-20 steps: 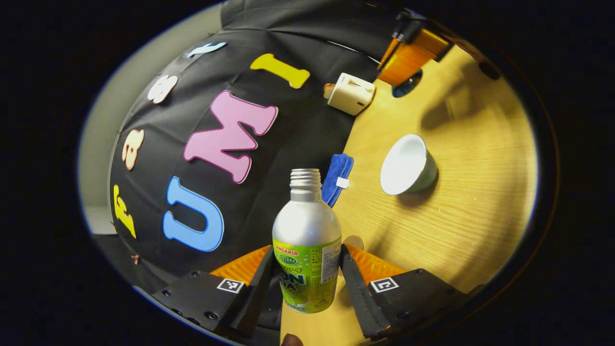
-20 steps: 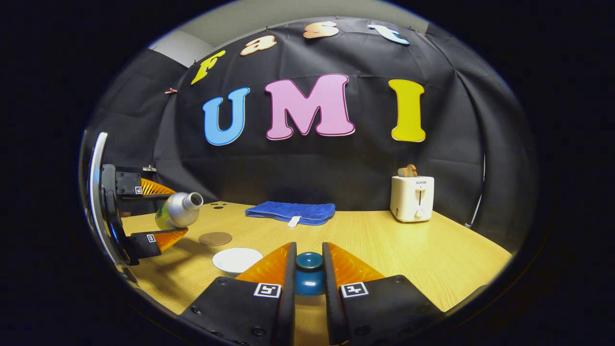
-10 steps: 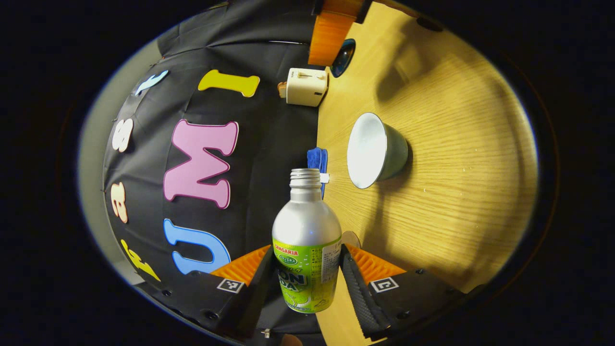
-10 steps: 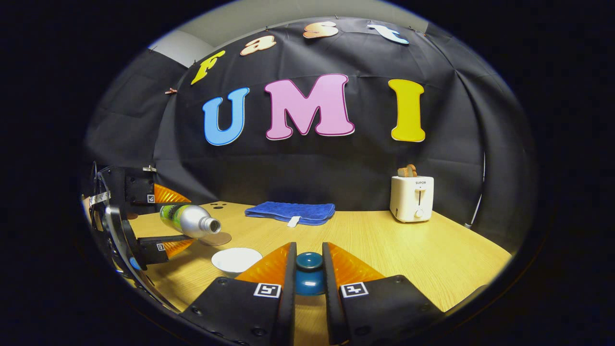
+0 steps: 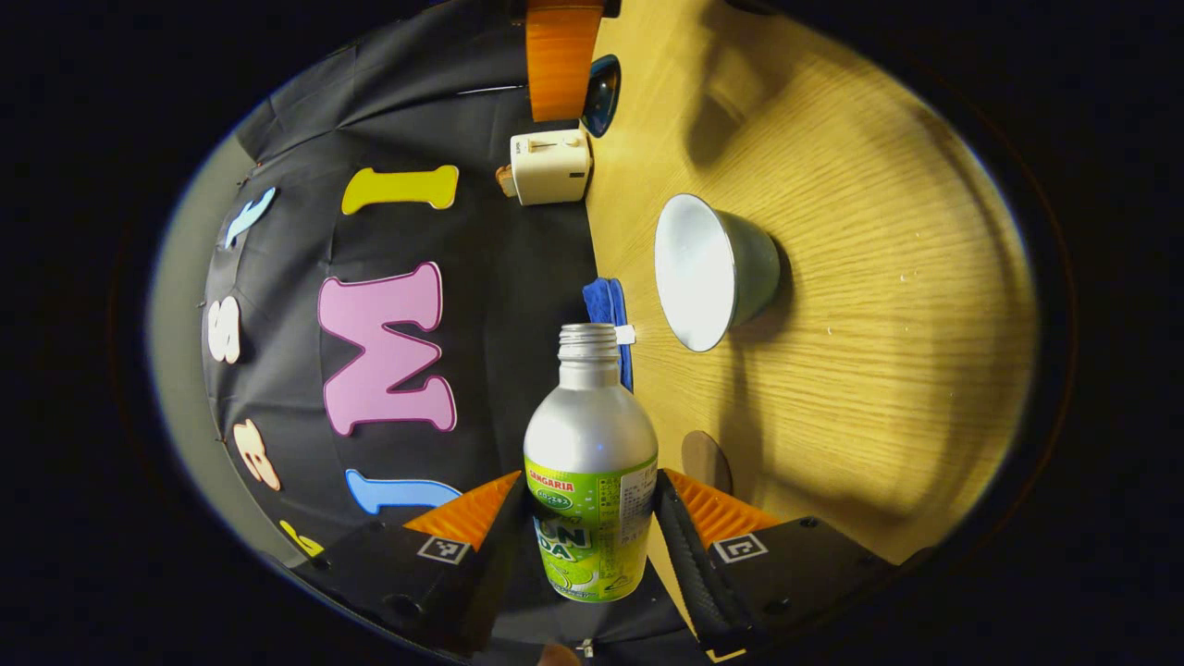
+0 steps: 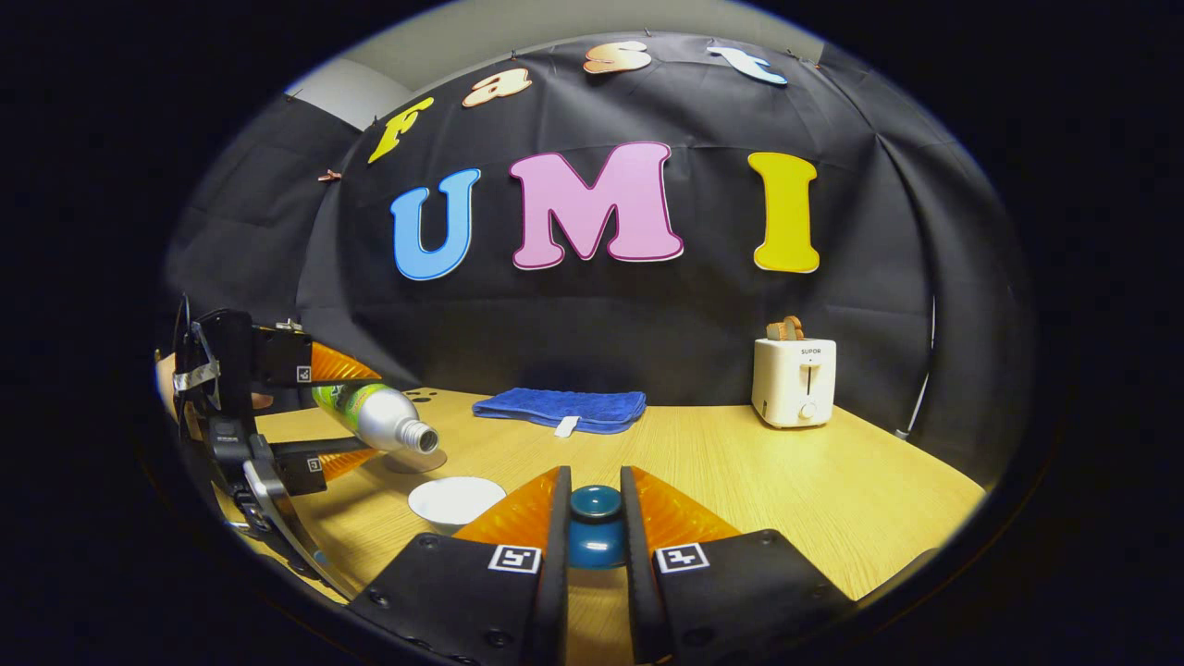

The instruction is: Open the teacup lid with one hand, grasp the water bottle and pour water into the teacup with the other hand; after pouring, place the water bottle on the coaster and then close the teacup lid.

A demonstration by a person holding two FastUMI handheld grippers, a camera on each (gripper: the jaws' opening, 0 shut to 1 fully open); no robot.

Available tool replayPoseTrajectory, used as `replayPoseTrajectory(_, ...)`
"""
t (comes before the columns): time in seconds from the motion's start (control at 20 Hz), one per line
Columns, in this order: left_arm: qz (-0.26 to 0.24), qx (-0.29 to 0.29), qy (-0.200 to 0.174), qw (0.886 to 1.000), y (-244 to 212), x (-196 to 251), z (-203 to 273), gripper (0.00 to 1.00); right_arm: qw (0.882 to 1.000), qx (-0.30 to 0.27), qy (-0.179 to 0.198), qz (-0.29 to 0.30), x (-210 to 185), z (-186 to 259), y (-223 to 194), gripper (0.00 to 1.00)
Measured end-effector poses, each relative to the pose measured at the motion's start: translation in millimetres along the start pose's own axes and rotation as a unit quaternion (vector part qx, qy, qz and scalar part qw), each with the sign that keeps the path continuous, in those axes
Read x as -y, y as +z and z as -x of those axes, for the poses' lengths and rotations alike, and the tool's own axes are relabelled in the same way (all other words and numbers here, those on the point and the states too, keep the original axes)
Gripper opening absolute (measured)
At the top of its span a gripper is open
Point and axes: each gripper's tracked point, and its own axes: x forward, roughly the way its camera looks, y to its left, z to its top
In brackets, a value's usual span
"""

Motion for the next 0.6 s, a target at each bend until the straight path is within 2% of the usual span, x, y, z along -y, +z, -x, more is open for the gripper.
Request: replayPoseTrajectory(0.6, -0.090, -0.003, 0.001, 0.996, -1.8, -10.8, 2.2, 0.80, 1.000, 0.000, 0.000, 0.000, -0.4, -0.2, -0.8, 0.30)
